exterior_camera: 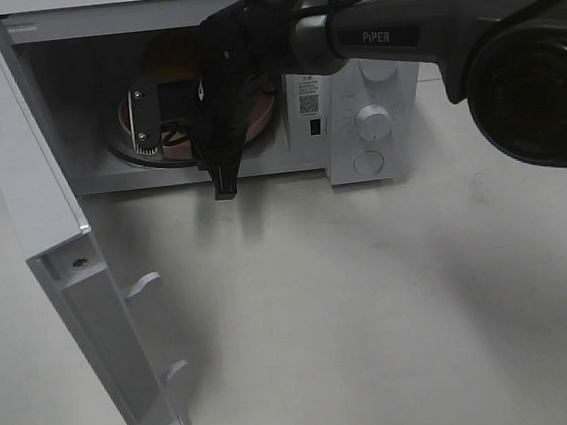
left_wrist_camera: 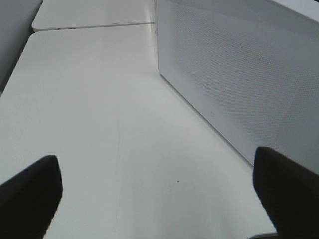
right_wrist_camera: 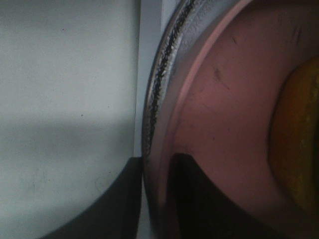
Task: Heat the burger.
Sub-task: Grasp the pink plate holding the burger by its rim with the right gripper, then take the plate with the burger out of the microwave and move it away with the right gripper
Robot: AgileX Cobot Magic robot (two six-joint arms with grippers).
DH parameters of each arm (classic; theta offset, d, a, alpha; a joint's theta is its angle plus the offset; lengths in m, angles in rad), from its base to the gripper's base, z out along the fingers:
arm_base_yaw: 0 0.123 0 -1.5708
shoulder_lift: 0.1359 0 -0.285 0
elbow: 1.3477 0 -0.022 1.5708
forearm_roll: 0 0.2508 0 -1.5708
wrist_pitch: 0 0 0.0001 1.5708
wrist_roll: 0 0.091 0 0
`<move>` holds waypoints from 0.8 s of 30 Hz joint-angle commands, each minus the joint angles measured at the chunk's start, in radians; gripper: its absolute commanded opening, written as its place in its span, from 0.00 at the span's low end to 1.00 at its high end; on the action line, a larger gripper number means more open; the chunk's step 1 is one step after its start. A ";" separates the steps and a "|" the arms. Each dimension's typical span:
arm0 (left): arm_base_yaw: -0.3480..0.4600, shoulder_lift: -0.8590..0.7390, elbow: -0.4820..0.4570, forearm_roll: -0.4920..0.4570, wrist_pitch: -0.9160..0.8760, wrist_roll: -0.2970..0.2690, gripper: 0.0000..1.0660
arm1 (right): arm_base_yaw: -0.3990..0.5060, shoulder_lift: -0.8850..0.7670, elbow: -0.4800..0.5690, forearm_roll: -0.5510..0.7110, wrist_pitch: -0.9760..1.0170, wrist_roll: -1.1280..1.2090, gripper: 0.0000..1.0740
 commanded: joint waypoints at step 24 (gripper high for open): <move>0.004 -0.021 0.002 -0.001 -0.011 -0.003 0.92 | 0.037 -0.086 0.020 -0.015 0.057 -0.046 0.00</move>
